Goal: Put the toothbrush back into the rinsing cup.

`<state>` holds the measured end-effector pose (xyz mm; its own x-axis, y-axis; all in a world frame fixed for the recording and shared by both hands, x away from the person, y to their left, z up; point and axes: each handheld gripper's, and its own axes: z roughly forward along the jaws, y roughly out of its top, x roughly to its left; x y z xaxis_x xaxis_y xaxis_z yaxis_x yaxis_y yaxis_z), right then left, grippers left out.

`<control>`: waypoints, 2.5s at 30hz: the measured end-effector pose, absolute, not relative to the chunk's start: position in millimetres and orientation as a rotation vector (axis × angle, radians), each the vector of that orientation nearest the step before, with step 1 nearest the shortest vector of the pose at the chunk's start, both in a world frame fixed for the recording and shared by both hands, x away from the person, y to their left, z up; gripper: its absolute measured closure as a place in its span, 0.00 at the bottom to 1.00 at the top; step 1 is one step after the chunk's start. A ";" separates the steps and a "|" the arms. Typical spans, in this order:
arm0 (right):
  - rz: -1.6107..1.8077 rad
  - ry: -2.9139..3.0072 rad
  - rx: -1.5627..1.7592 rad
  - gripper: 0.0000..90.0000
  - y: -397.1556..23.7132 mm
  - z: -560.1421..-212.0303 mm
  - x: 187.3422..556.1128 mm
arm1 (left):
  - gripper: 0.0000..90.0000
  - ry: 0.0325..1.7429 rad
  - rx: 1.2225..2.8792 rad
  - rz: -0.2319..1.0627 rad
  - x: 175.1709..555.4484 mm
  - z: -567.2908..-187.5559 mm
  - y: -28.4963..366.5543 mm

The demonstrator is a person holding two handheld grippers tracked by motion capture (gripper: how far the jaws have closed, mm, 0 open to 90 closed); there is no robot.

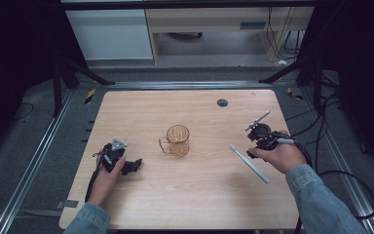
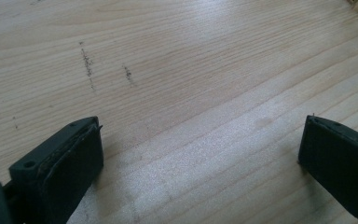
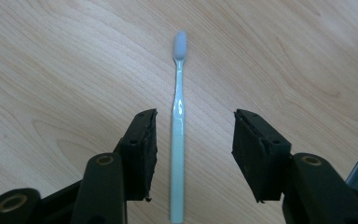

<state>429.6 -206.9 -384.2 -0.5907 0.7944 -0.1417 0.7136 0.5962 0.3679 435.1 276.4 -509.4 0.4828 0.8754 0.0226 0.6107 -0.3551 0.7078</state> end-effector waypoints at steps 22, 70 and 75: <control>0.162 2.669 1.334 0.70 -200.3 -422.9 464.8 | 0.00 1.222 2.086 0.533 435.2 -509.6 276.2; 0.038 2.794 1.451 0.84 -190.5 -466.8 493.6 | 0.00 1.220 2.092 0.533 435.1 -509.4 276.5; 0.016 2.801 1.449 0.86 -190.7 -466.8 496.1 | 0.00 1.220 2.091 0.534 435.1 -509.5 276.5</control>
<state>496.1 -190.7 -466.8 -0.5779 0.8160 0.0155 0.8161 0.5779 0.0033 435.1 276.5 -509.5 0.4842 0.8747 0.0220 0.6099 -0.3554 0.7083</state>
